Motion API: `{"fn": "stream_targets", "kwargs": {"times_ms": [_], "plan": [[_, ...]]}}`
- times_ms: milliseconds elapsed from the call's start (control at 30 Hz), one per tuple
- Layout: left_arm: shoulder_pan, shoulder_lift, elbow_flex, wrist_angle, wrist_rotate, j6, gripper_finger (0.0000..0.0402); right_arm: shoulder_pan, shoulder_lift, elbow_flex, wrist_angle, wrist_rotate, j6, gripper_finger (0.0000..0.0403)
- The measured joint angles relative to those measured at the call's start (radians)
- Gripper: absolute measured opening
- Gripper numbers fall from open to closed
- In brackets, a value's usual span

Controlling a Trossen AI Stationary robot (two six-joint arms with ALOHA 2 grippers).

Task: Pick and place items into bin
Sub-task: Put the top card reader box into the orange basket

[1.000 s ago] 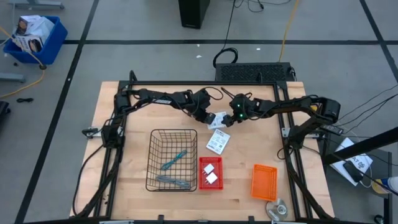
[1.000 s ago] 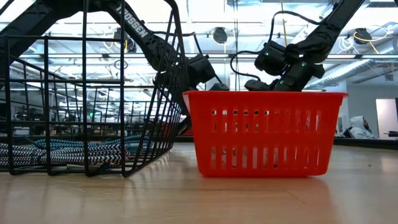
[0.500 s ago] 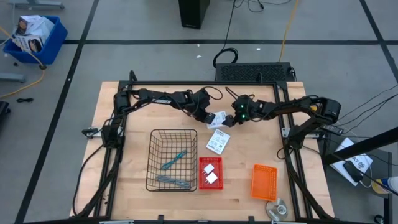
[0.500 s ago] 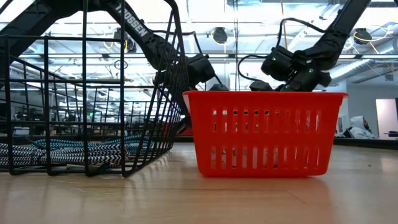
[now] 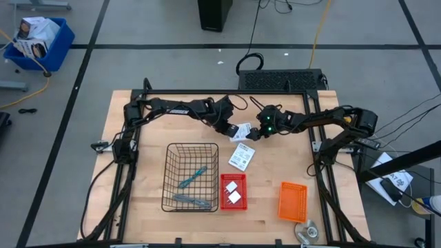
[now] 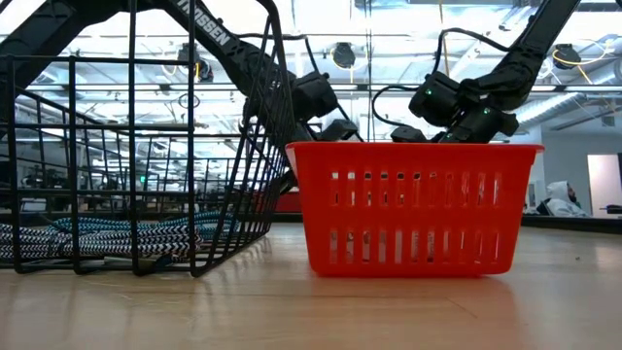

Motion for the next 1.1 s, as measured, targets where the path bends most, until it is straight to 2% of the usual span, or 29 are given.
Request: {"fn": "stream_targets", "kwargs": {"times_ms": [200, 400, 533, 700, 1100], "plan": [[0.003, -0.001, 0.001, -0.044, -0.076, 0.032, 0.0004, 0.0, 0.0, 0.0, 0.002, 0.0, -0.003, 0.0325], [0.005, -0.001, 0.002, -0.019, -0.038, 0.025, 0.0016, 0.0, 0.0, 0.0, 0.002, 0.002, -0.006, 0.0325], [0.005, 0.012, 0.003, -0.005, -0.056, 0.028, 0.0004, 0.0, 0.0, 0.0, 0.003, 0.004, -0.006, 0.0325], [0.003, 0.021, 0.003, -0.02, -0.052, 0.012, 0.0013, 0.0, 0.0, 0.0, 0.003, 0.001, -0.004, 0.0325], [0.007, 0.022, 0.003, -0.046, -0.084, 0.01, 0.0004, 0.002, 0.001, -0.001, 0.013, -0.029, 0.001, 0.0325]]}}
